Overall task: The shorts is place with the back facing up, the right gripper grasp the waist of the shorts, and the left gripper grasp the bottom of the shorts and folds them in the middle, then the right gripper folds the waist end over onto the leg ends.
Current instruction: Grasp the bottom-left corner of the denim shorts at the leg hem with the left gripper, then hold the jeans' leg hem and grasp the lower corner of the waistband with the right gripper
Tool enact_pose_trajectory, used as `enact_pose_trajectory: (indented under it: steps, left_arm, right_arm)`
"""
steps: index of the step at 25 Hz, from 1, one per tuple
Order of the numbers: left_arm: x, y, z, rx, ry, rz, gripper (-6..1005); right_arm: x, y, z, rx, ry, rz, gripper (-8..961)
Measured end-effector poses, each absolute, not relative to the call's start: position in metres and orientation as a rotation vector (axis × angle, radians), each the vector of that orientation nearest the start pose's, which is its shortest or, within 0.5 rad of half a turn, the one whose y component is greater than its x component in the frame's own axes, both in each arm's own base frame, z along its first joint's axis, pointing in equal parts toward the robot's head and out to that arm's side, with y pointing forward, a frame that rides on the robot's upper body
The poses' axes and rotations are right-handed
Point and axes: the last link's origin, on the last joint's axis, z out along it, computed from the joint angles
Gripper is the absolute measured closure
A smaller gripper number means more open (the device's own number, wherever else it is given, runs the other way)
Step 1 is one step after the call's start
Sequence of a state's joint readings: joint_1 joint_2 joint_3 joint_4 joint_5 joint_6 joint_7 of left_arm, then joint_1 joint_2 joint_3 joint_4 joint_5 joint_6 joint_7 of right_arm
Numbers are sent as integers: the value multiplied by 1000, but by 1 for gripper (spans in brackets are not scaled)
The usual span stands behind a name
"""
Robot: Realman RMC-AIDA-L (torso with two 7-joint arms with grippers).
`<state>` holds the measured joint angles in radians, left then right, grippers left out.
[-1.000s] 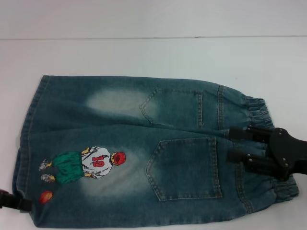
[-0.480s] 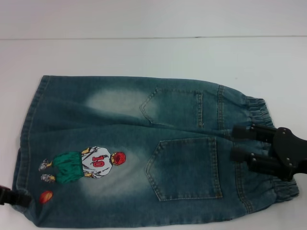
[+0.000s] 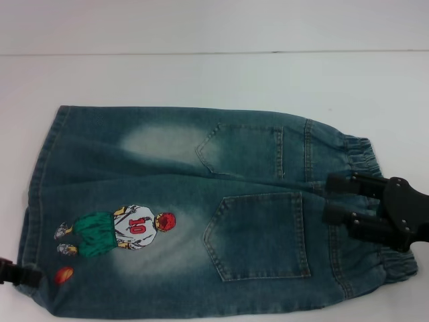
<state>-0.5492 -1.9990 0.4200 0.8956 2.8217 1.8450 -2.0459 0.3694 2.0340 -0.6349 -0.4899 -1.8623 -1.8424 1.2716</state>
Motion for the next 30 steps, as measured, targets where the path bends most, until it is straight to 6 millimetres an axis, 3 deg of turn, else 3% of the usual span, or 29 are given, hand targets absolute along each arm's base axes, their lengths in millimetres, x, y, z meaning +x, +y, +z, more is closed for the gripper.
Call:
enact_pose_trajectory:
  steps: [8, 12, 17, 25, 30]
  left_arm:
    - [-338, 278, 71, -2539, -1667, 153, 951]
    - [-334, 281, 70, -2544, -1652, 68, 951]
    - [-330, 284, 70, -2550, -1636, -19, 952]
    - [-325, 287, 66, -2548, -1651, -31, 952]
    - [-325, 289, 68, -2537, -1653, -30, 952]
  right_arm:
    - [296, 251, 15, -2645, 759, 1119, 255]
    - [308, 242, 22, -2604, 806, 1104, 255]
    - [332, 219, 34, -2492, 909, 1094, 255]
    - [361, 177, 50, -2358, 1022, 1055, 255]
    - [375, 161, 55, -2267, 1101, 1022, 255]
